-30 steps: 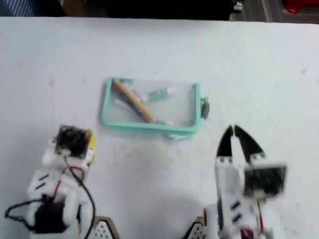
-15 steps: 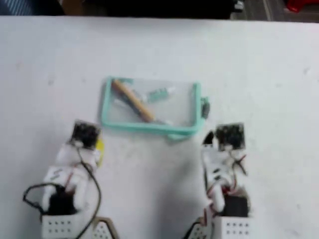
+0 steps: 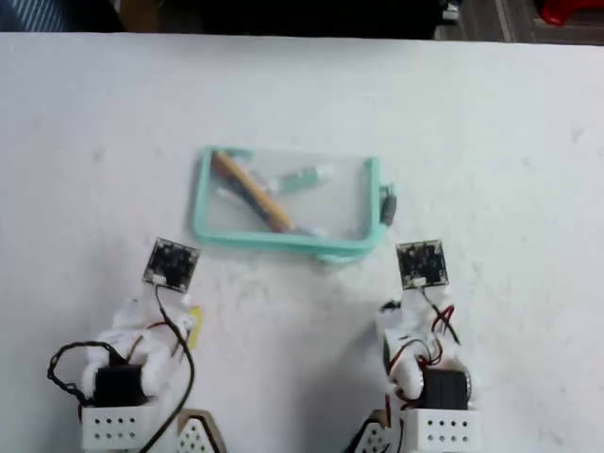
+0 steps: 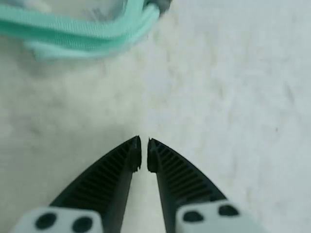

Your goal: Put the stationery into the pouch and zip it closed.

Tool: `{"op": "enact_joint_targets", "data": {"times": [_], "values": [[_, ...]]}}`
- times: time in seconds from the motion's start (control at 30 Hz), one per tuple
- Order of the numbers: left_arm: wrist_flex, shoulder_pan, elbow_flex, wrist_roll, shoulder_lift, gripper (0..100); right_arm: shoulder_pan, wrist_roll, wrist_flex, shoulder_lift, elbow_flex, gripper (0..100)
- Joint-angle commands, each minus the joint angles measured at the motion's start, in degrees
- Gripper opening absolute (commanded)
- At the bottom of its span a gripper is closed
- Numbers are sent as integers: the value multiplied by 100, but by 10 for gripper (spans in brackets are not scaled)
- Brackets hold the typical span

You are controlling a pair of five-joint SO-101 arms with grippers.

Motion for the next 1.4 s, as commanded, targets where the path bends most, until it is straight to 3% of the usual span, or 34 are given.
{"op": "enact_joint_targets", "data": {"times": [0.0,0.3,1.37], "values": [[53,-22,-9,0,-48,196,-40,18,277,-31,53,18],[53,-22,-9,0,-48,196,488,26,268,-31,53,18],[53,-22,-9,0,-48,196,470,26,268,-31,53,18]]}}
